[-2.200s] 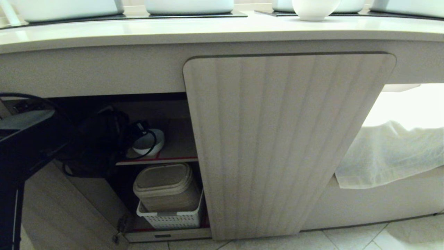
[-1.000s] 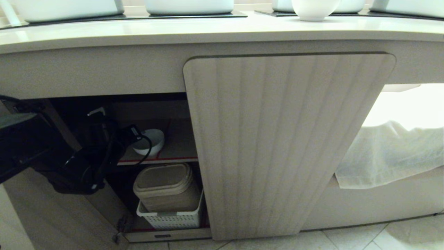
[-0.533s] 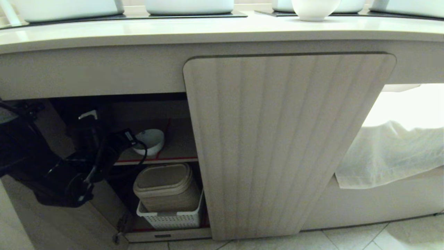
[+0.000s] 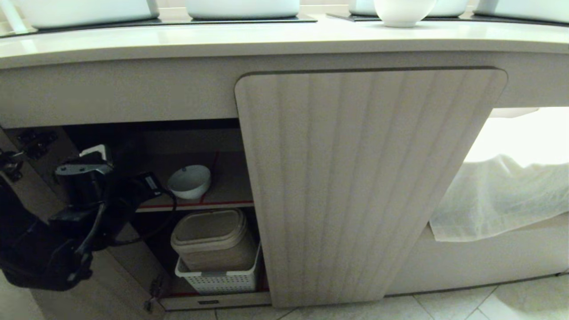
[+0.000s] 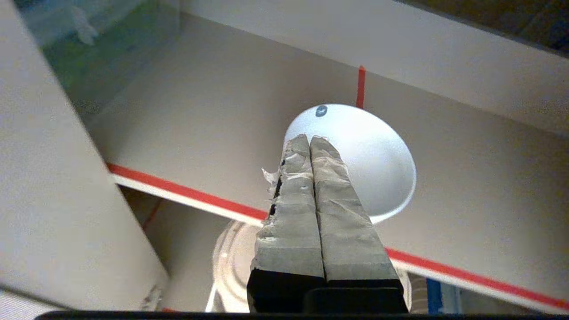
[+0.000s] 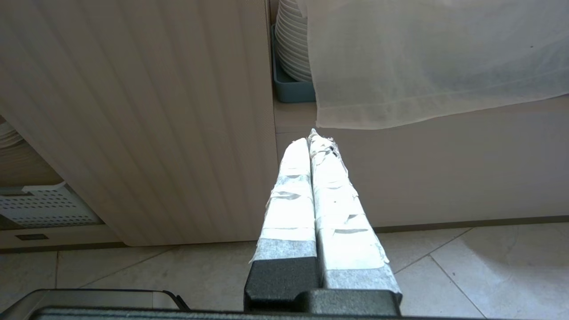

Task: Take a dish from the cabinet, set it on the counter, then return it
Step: Close the cabinet door

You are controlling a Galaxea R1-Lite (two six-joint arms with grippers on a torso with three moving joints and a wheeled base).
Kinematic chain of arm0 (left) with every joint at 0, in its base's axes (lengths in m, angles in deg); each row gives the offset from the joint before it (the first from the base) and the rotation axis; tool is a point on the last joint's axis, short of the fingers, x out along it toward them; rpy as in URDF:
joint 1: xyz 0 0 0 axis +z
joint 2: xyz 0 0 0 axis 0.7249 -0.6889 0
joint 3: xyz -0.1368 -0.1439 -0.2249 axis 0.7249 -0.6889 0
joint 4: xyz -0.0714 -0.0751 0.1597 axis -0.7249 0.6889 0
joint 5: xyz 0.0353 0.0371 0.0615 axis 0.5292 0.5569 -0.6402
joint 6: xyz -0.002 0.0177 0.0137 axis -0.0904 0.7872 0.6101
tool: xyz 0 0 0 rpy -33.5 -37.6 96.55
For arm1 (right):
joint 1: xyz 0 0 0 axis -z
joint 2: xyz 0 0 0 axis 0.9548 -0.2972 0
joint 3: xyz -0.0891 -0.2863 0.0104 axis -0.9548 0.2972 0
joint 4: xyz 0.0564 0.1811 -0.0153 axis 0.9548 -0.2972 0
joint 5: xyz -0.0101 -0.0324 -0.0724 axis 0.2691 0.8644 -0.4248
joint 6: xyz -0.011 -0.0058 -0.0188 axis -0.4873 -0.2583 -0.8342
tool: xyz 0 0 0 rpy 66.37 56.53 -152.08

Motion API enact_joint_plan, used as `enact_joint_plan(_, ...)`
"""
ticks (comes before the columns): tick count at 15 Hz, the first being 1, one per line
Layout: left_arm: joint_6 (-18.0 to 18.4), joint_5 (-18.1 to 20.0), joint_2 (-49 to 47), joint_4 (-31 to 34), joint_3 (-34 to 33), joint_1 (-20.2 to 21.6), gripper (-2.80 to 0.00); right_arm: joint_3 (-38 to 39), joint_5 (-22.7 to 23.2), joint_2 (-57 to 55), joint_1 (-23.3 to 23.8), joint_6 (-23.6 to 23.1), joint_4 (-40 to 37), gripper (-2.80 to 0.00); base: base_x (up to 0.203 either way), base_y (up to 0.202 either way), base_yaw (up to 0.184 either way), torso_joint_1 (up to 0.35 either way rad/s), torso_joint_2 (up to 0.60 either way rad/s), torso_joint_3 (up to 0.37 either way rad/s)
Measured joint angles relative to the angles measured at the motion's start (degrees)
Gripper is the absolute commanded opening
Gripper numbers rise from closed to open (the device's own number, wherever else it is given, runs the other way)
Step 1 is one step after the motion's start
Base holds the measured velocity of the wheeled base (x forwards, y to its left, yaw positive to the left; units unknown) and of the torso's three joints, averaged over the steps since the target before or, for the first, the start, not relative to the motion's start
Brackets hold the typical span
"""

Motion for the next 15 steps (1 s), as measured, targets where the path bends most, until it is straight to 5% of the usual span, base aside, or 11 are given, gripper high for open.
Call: enact_joint_plan(15,4.44,0.27,20.0,0.09,-17.46,-3.94,-2.8,0.0,0.0,-0.02,0.0,-0.01,0.02,-2.8,0.0,0.0,0.0,0.0,0.0,0.0)
